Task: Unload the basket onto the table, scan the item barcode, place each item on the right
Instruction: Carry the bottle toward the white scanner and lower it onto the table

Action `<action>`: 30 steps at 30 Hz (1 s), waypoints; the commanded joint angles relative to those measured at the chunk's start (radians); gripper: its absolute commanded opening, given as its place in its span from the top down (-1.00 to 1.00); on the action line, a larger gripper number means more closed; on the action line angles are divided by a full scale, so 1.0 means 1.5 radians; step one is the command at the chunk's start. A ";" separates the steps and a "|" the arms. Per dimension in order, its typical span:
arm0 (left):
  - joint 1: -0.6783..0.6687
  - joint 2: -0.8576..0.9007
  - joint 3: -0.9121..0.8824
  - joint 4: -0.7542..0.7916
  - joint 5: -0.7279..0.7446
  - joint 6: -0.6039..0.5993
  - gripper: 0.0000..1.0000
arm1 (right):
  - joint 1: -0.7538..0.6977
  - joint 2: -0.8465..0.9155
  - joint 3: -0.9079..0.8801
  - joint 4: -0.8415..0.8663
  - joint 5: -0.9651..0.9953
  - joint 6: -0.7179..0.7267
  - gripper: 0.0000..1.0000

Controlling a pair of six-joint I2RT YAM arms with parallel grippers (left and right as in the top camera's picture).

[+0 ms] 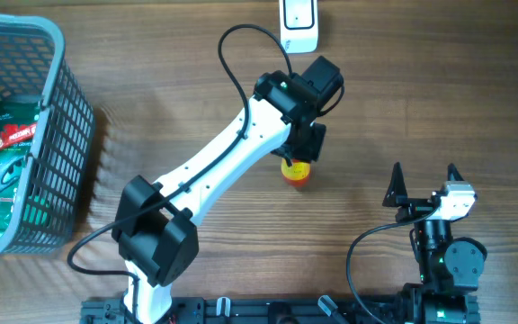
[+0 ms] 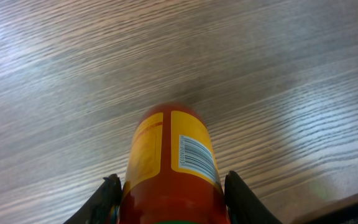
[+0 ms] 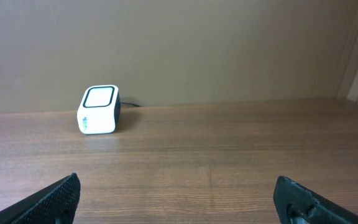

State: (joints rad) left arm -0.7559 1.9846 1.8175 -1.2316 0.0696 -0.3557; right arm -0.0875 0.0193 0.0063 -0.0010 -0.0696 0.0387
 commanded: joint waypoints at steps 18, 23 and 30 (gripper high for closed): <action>-0.004 0.007 -0.158 0.084 0.050 0.043 -0.95 | 0.004 -0.004 -0.001 0.001 0.007 -0.008 -1.00; -0.004 0.007 -0.132 0.080 0.032 0.043 -1.00 | 0.004 -0.004 -0.001 0.001 0.007 -0.008 -0.99; 0.003 -0.014 -0.012 0.009 -0.071 0.043 -1.00 | 0.004 -0.004 -0.001 0.001 0.007 -0.008 -0.99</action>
State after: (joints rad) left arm -0.7593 1.9717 1.6882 -1.1751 0.0761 -0.2966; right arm -0.0875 0.0193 0.0063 -0.0010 -0.0692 0.0387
